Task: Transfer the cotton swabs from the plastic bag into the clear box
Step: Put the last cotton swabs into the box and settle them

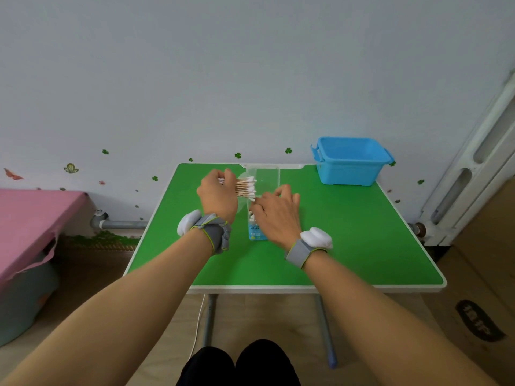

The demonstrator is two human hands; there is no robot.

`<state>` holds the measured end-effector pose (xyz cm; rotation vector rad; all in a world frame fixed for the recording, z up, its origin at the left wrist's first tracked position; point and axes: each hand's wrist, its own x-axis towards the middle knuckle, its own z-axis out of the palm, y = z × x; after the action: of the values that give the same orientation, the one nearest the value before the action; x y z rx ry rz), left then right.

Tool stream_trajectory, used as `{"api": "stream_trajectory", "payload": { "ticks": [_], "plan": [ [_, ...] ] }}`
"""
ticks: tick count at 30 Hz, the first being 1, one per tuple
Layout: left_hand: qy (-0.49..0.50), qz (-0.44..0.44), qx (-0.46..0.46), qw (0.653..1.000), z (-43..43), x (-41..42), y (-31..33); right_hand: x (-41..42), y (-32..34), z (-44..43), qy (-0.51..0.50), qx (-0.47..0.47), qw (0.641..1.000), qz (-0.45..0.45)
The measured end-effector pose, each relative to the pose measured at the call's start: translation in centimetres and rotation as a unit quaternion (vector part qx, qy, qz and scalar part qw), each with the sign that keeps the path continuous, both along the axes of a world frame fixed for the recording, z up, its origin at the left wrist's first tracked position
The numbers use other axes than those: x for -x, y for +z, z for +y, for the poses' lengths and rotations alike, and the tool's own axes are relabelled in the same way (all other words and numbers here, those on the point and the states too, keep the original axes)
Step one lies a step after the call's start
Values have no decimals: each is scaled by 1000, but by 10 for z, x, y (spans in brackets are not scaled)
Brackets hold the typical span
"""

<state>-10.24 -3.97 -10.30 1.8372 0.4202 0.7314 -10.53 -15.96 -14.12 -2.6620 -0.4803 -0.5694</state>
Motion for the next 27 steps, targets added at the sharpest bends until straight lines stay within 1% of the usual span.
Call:
{"api": "stream_trajectory", "payload": {
  "ticks": [8,13,18,22,27],
  "plan": [
    [2,1,0,1000,-1,2,-2,1,3,-2,7,-65,996,54],
    [8,5,0,1000,0,1,-5,-1,5,-5,26,-42,995,84],
    [13,8,21,1000,-2,1,-6,0,7,-6,30,-39,993,103],
    [13,8,27,1000,-1,1,-6,2,10,-6,35,-52,992,105],
    [13,8,29,999,0,3,-6,5,9,-7,42,-34,995,89]
  ]
}}
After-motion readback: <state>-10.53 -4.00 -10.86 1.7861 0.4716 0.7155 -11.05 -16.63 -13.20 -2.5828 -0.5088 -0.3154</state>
